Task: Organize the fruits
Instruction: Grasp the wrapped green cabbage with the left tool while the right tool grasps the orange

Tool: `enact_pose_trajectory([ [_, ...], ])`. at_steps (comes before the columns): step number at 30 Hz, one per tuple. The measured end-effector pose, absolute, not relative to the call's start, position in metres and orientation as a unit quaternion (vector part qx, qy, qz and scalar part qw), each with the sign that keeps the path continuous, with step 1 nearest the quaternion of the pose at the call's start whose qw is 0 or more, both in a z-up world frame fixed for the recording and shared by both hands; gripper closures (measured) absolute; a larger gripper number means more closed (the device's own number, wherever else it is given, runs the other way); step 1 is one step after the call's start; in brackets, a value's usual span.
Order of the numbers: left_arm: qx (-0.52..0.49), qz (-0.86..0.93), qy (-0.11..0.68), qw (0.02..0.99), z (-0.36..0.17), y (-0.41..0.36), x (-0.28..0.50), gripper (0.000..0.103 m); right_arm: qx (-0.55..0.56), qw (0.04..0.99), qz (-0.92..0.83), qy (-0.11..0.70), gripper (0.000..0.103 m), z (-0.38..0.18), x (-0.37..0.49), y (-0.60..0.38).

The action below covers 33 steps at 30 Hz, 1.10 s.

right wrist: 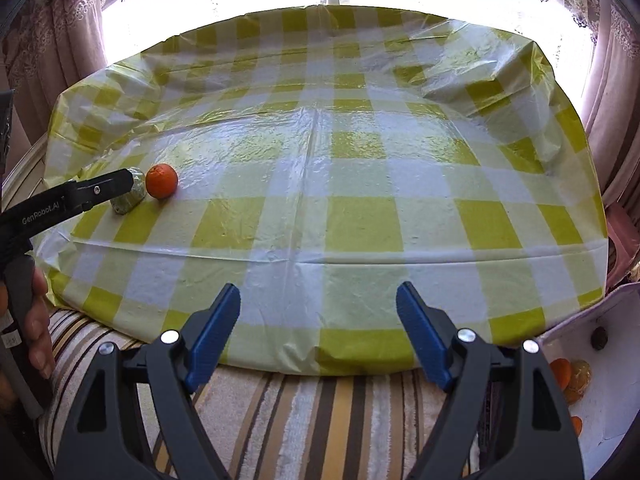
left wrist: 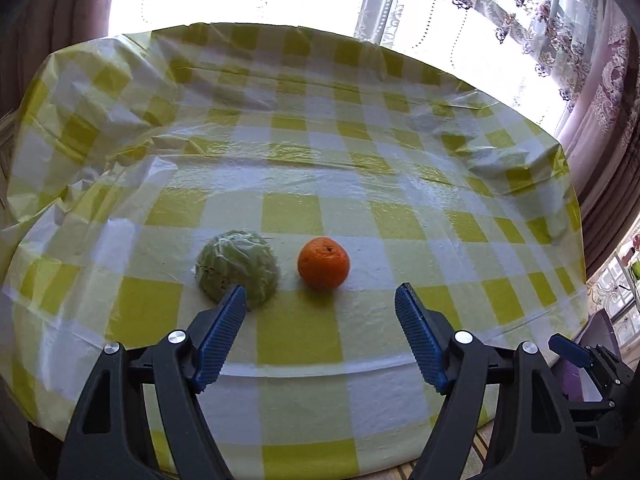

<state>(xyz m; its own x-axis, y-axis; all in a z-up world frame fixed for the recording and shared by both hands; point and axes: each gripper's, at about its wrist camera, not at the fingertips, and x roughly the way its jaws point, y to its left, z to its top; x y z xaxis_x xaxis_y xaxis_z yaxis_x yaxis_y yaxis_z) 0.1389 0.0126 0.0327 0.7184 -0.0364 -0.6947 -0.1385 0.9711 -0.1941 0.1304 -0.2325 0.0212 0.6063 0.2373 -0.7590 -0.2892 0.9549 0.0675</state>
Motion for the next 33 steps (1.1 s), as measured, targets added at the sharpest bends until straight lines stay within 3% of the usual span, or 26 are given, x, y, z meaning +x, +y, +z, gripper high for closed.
enact_pose_trajectory([
  [6,-0.128,0.072,0.396,0.907,0.017,0.05,0.147,0.029,-0.031,0.895,0.18,0.406,0.024,0.025,0.142,-0.201],
  [22,-0.029,0.097,0.435,0.895,-0.003,0.036,0.183,0.024,-0.018,0.882,0.222,0.416,0.024,0.015,0.175,-0.164],
  [28,-0.029,0.084,0.429,0.899,-0.003,0.036,0.186,0.039,-0.017,0.88,0.228,0.416,0.024,0.013,0.183,-0.157],
  [33,-0.037,0.085,0.422,0.902,-0.003,0.039,0.183,0.041,-0.024,0.88,0.235,0.412,0.024,0.013,0.189,-0.146],
])
